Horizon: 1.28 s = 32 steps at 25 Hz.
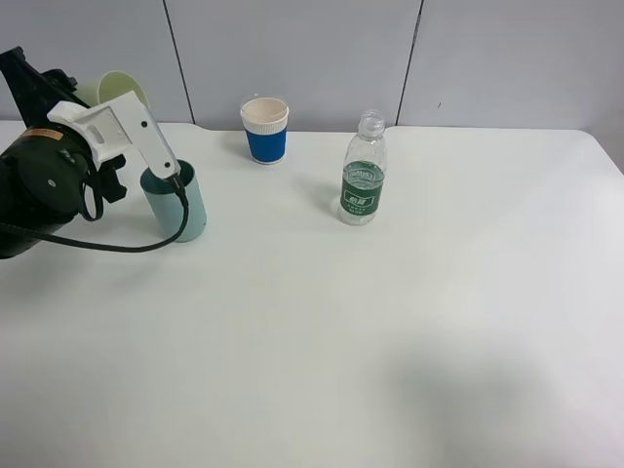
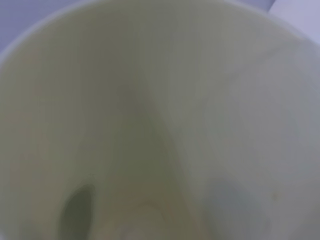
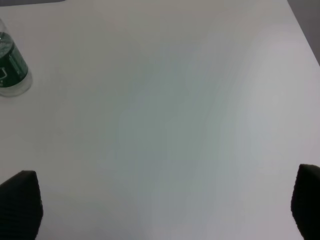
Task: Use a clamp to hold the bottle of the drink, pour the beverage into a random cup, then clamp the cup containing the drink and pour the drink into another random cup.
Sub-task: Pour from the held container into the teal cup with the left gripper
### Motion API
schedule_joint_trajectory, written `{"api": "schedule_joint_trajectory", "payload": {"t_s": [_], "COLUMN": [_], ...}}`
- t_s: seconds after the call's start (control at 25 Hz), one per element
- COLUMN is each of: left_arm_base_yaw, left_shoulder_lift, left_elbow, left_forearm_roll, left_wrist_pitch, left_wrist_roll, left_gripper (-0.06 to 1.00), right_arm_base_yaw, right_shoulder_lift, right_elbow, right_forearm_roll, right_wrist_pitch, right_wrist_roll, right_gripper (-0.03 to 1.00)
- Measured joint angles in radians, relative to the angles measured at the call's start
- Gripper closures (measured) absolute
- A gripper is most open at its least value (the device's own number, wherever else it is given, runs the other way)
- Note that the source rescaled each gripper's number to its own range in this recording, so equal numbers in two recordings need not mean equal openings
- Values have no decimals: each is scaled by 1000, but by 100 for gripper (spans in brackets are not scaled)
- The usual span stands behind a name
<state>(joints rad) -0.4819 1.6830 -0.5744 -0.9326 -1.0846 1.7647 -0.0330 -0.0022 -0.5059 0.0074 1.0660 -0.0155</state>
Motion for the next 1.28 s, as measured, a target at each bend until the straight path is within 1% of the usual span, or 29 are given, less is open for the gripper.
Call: {"api": "schedule_joint_trajectory", "payload": {"t_s": [0.32, 0.64, 0.88, 1.28], "left_arm_base_yaw": [0, 0, 0, 0], "left_shoulder_lift": [0, 0, 0, 0], "left_elbow": [0, 0, 0, 0], "left_forearm_roll": [-26, -27, -28, -28], "left_wrist_pitch": [-16, -24, -33, -34], "left_wrist_roll": [43, 57, 109, 151], "left_gripper": [89, 89, 89, 89], "right_arm_base_yaw": [0, 0, 0, 0], "right_shoulder_lift": [0, 0, 0, 0], "right_elbow": [0, 0, 0, 0], "right_forearm_roll": [0, 0, 0, 0], "right_wrist_pitch": [0, 0, 0, 0], "right_wrist_roll": [0, 0, 0, 0], "right_gripper": [-3, -3, -3, -3]}}
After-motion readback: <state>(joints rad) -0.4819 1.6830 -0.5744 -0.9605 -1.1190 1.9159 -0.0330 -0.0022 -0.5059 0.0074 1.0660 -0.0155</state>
